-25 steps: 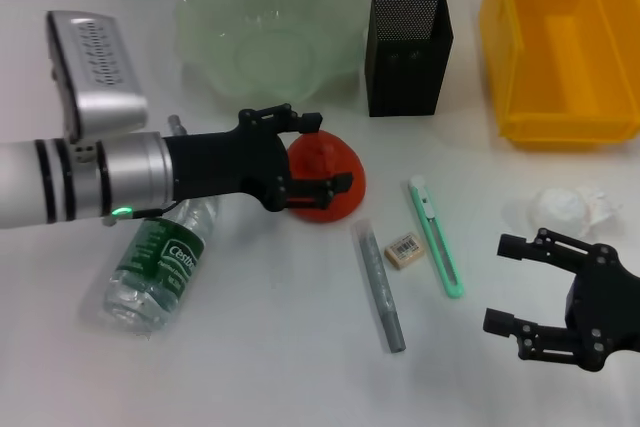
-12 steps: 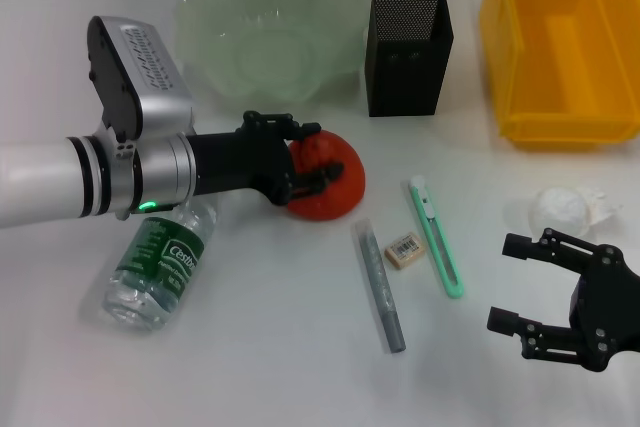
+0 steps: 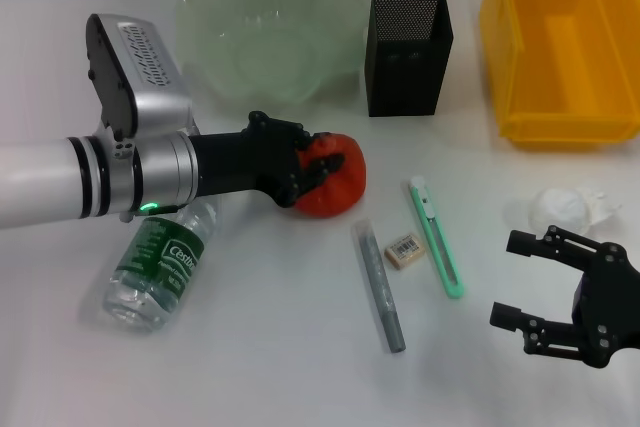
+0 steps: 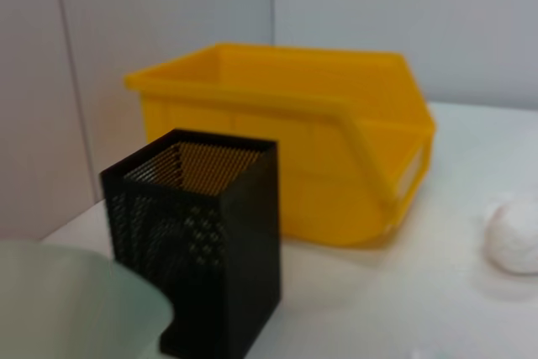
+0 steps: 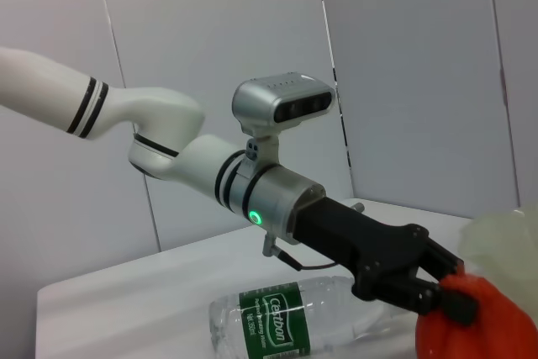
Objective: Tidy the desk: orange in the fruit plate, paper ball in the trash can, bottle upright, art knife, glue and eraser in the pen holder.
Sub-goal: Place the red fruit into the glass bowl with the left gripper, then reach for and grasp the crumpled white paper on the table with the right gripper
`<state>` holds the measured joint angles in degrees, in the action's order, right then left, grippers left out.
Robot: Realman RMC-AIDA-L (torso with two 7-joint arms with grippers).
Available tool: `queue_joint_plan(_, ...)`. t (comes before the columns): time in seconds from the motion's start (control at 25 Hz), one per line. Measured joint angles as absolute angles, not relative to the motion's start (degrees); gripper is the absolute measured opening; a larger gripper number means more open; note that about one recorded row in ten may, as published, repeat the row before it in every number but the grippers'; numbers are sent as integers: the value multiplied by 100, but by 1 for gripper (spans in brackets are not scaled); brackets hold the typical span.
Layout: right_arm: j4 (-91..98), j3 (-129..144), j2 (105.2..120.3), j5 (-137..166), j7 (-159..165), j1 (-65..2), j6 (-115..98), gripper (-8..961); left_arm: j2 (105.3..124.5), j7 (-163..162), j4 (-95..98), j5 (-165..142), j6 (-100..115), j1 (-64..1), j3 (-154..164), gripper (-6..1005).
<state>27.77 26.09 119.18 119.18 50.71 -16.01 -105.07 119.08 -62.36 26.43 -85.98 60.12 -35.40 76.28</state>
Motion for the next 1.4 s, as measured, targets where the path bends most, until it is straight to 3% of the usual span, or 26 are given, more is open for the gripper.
queue_joint_plan(0.36,2777,2489,11918,11918,5071,-1599,-10564,831,11870,-6533,4591,-7938,6395,-2652,7450,207)
queue_joint_plan(0.92,2777,2487,11918,11918,5224,-1611,-10565,831,11921,-6465,2857,-7350,3632,-4287,7047,126)
queue_joint_plan(1.2,2778,2438,11918,11918,5404,-1654,-10501,831,11927,-6450,2914,-7307,3708,-4239,7076,392)
queue_joint_plan(1.4,3381,2218,11911,11911,6399,-1713,-10811,831,11924,-6477,3038,-7286,3867,-4121,7081,516)
